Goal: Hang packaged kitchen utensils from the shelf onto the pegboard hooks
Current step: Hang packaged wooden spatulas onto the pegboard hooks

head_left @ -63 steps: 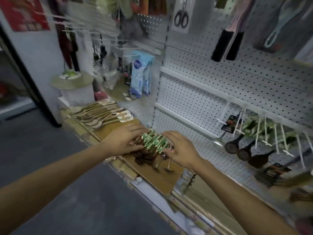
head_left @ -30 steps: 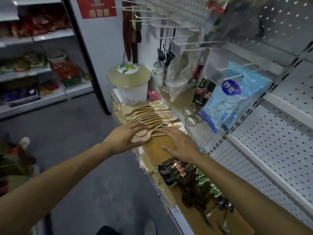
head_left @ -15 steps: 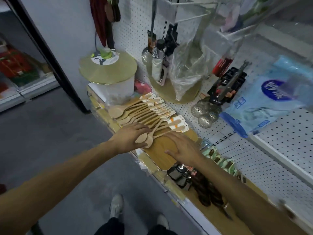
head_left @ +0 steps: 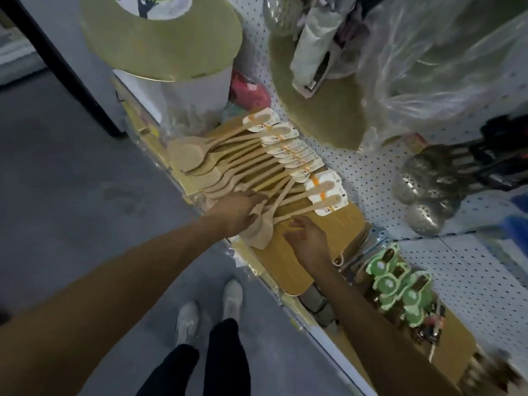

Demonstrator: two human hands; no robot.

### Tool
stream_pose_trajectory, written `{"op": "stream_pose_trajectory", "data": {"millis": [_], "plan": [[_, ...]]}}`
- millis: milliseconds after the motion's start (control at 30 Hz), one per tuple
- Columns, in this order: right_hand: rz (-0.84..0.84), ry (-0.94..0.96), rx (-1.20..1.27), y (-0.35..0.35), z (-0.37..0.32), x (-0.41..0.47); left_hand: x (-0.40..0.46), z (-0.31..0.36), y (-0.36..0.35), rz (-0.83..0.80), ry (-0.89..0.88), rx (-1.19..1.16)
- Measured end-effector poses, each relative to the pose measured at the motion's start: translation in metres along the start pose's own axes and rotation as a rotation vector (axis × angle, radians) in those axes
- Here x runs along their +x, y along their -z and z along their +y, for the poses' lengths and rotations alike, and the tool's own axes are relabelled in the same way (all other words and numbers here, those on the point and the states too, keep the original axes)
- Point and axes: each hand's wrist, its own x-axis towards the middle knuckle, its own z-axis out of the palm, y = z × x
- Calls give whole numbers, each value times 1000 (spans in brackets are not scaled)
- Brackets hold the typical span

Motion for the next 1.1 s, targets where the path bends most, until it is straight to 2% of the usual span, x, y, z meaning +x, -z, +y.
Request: {"op": "stream_pose_trajectory", "data": {"millis": [300, 467, 600, 767, 867, 1100], "plan": [[88, -260, 257, -77, 34, 139, 96, -44, -82, 43, 121, -233], [78, -328, 308, -97, 59, 169, 119, -36, -97, 67, 180, -175], [94, -364, 433, -85, 51, 160, 126, -33, -87, 22, 204, -247], [44, -468, 603, -53, 38, 133, 125, -22, -52, -168, 240, -603], [63, -517, 644, -38, 27, 114, 122, -18, -41, -215, 248, -780], [170, -511, 669, -13, 13, 52, 85, 30, -22, -255, 91, -787]]}}
